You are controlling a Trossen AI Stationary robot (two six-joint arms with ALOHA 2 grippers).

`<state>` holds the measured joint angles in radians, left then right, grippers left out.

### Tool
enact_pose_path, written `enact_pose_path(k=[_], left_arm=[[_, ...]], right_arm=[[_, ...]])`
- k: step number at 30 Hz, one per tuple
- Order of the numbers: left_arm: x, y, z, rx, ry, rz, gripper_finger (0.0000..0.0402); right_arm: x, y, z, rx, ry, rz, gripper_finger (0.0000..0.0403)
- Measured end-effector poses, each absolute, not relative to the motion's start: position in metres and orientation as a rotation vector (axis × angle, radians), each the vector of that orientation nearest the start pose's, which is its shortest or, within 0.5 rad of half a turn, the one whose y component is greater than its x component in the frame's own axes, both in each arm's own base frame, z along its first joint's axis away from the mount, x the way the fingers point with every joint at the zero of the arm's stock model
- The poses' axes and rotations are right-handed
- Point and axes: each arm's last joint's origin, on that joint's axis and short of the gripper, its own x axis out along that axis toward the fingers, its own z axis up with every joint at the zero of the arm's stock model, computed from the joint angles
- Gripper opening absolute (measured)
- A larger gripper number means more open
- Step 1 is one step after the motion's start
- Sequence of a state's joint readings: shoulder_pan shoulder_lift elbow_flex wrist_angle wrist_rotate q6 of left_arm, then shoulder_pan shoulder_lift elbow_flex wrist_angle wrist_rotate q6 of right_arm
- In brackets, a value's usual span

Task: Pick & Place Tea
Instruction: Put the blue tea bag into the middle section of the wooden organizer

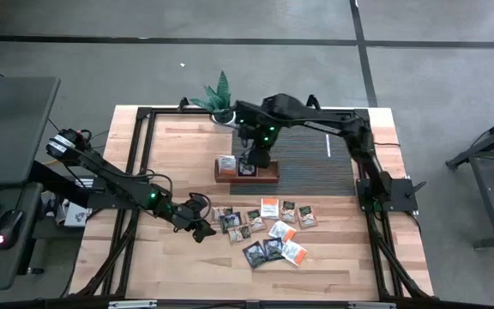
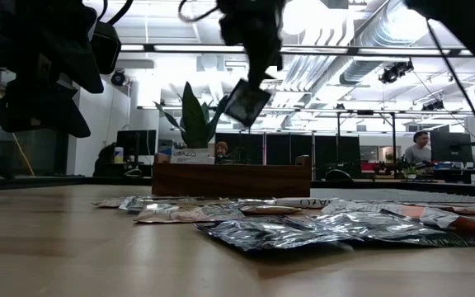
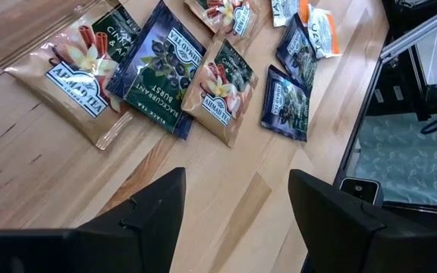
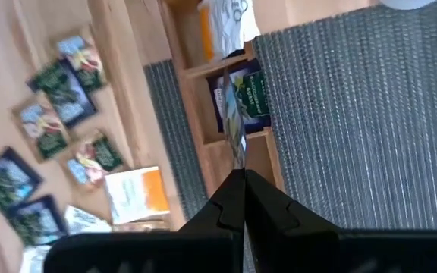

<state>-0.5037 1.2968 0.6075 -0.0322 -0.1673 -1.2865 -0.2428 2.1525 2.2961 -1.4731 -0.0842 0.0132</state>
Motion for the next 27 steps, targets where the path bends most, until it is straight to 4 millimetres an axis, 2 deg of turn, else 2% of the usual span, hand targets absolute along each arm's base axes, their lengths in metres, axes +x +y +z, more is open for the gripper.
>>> enact_pose_path(k=[5,10,19,27], left_arm=[[0.22,-0.116,0.185,-0.985,0.772,0.159,0.0232],[0.22,-0.116,0.185,-0.987,0.77,0.157,0.0232],[0.22,-0.116,0.185,-0.993,0.766,0.155,0.0232],[0.22,-0.116,0.185,-1.01,0.767,0.161,0.0232]], right_arm=[[0.432,-0.104,0.298,0.183,1.348,-0.102,0.0],[0.436,-0.105,0.273,0.16,1.422,-0.067,0.0],[0.443,-0.107,0.257,0.137,1.386,-0.047,0.0],[0.441,-0.106,0.242,0.132,1.433,-0.04,0.0]])
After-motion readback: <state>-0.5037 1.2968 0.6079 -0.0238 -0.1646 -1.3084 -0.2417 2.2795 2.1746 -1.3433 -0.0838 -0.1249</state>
